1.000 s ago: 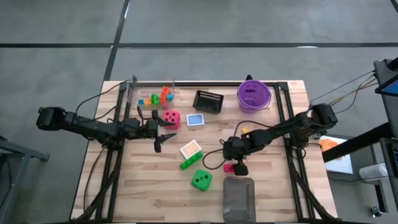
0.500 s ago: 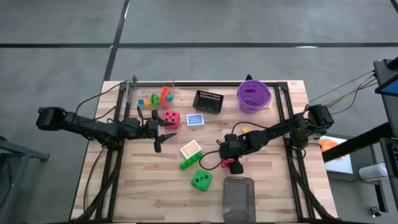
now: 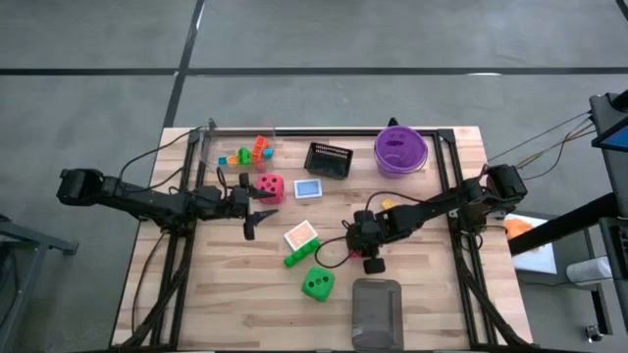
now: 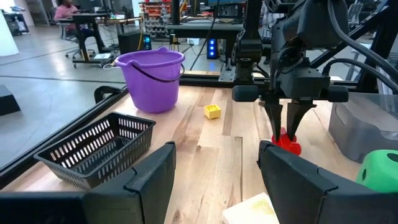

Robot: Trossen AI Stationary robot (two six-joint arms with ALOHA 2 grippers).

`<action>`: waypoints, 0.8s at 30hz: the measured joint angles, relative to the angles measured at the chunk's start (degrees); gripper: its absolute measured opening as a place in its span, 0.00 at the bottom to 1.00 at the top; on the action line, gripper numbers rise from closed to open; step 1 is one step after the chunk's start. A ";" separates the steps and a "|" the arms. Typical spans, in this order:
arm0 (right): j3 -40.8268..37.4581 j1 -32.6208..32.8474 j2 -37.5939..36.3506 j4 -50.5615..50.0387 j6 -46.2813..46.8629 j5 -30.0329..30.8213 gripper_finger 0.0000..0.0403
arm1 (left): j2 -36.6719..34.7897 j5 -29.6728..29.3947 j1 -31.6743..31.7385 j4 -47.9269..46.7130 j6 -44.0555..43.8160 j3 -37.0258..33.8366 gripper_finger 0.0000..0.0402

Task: Pick & Place Toys
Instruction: Put the red game piece into the transparent bin

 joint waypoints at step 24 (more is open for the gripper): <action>2.90 -0.06 -5.32 21.84 -12.49 6.53 0.14 | 0.00 5.22 -0.28 -0.65 0.11 -0.02 0.57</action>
